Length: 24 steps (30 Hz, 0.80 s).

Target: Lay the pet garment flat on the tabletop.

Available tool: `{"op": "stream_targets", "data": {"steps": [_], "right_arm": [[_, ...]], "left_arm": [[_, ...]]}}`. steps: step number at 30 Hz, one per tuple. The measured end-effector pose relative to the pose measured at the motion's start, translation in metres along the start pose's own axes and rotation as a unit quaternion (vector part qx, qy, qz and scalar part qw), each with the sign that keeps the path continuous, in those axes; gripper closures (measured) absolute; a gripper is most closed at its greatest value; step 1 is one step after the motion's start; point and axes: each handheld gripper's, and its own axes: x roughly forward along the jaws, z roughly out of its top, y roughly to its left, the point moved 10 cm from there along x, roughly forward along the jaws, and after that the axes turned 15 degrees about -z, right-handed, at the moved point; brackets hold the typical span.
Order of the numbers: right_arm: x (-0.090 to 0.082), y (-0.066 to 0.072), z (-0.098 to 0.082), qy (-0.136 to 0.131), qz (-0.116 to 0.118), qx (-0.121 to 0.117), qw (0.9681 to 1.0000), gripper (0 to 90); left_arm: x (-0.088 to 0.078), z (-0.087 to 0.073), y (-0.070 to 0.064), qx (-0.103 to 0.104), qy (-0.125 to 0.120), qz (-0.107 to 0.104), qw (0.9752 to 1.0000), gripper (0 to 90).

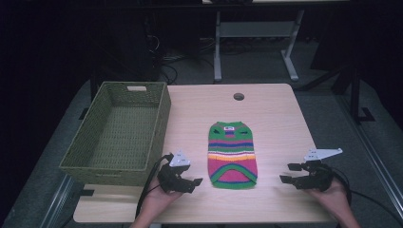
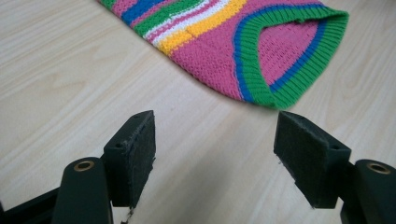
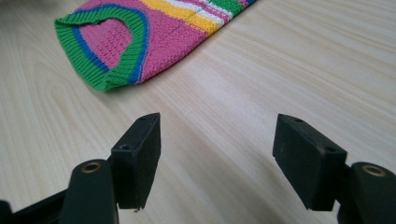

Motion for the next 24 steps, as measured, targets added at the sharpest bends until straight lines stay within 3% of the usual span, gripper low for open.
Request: {"op": "stream_targets", "data": {"steps": [5, 14, 19, 22, 24], "right_arm": [[-0.007, 0.001, -0.009, -0.009, -0.008, -0.007, 0.9999, 31.3], [-0.024, 0.003, -0.025, -0.03, -0.017, 0.01, 0.9994, 28.4], [-0.031, 0.007, -0.036, -0.033, -0.024, 0.016, 0.9991, 25.4], [-0.033, 0.008, -0.039, -0.041, -0.039, 0.02, 0.9982, 24.9], [-0.036, 0.011, -0.039, -0.047, -0.055, 0.016, 0.9973, 24.6]], "left_arm": [[-0.006, -0.008, -0.003, -0.004, -0.009, 0.009, 0.9999, 27.3], [-0.017, -0.02, -0.01, -0.009, -0.027, 0.013, 0.9995, 23.9], [-0.02, -0.032, -0.017, -0.007, -0.026, 0.01, 0.9996, 21.6], [-0.024, -0.037, -0.017, -0.014, -0.031, 0.012, 0.9994, 20.8], [-0.026, -0.035, -0.017, -0.023, -0.05, 0.011, 0.9985, 20.6]]}}
